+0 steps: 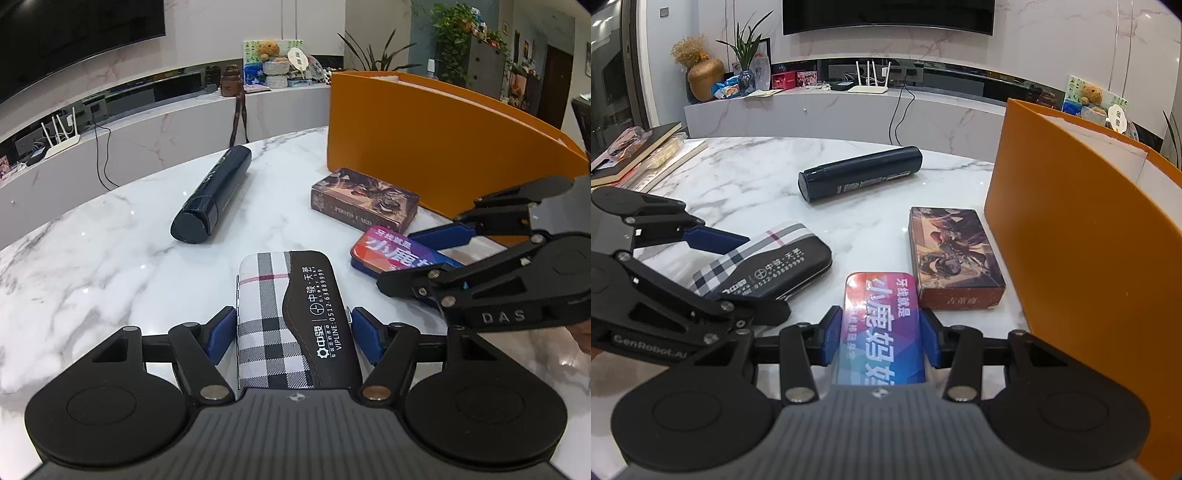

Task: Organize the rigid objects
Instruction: 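Lift and carry the plaid case and printed box over the orange box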

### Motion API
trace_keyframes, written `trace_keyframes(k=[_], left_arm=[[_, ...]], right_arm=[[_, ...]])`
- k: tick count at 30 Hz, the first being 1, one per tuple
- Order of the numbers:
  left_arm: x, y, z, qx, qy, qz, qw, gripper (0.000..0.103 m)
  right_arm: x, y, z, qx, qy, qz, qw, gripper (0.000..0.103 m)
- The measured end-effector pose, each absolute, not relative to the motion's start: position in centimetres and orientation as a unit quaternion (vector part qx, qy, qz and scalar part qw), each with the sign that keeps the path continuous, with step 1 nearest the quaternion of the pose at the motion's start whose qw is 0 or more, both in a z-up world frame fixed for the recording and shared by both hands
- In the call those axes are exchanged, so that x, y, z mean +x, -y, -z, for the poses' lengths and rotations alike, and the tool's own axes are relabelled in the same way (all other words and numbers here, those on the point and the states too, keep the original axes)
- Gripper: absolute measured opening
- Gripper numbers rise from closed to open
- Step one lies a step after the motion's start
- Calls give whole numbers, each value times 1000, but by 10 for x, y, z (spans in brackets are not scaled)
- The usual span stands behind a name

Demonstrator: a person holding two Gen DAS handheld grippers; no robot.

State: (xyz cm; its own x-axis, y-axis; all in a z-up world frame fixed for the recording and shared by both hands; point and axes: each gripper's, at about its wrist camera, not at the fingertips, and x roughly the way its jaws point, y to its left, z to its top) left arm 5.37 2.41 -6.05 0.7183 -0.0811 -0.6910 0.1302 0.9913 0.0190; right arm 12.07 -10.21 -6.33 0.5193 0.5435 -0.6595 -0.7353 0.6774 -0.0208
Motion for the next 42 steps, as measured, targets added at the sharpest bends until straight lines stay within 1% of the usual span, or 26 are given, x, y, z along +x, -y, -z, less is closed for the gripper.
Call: trace_keyframes(k=[5, 13, 23, 38, 42], left_arm=[[49, -21, 55, 45, -368, 63, 927, 78], [47, -28, 34, 27, -353, 50, 934, 78], [41, -22, 16, 37, -326, 36, 944, 78], [43, -15, -16, 21, -297, 33, 954, 78], [48, -8, -31, 29, -302, 29, 952, 78]], right_arm=[[120, 102, 61, -154, -319, -371, 858, 47], [113, 102, 36, -152, -293, -377, 866, 47], [110, 107, 16, -144, -275, -371, 875, 47], [101, 102, -29, -135, -222, -365, 894, 46], [107, 105, -44, -129, -212, -354, 902, 46]])
